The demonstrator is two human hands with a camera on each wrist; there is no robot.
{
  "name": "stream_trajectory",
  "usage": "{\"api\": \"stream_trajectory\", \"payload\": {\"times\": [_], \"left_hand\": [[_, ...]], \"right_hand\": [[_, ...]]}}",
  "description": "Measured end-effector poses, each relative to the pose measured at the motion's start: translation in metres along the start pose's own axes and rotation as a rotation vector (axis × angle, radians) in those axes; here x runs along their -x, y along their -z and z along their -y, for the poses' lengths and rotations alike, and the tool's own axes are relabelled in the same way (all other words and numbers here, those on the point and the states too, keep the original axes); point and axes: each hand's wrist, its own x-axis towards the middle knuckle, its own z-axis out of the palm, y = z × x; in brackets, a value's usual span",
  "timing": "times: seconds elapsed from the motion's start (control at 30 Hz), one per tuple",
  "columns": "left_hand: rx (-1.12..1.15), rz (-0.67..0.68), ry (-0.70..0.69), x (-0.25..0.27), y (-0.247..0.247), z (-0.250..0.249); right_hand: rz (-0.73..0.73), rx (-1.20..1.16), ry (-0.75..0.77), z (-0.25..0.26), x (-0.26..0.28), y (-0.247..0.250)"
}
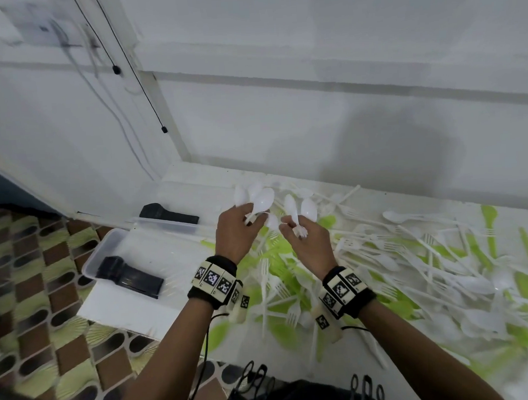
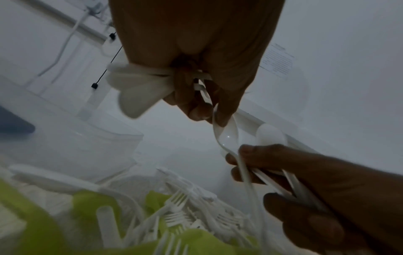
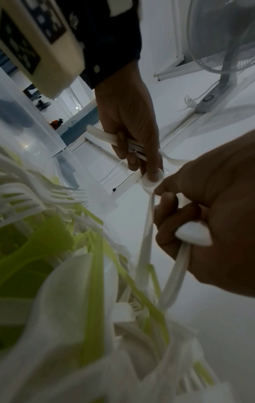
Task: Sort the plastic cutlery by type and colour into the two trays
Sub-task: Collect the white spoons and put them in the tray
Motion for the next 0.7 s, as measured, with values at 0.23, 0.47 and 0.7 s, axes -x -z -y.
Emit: {"api": "stream_trajectory", "payload": {"times": [0.23,0.47,0.7], "left_hand": [[0.402,-0.021,0.162,0.005,-0.002,-0.013],[0.494,0.097,0.256,0.017,-0.013,-0.018],[0.532,0.035,0.340,0.017,-0.004,-0.012]], "right_hand": [[0.057,-0.009,0.020,0.006,0.001,-0.003],[0.084,-0.145,-0.056,0.025,0.006,0.002],[0.034,0.192,-0.012,0.009,0.018,0.038]]}}
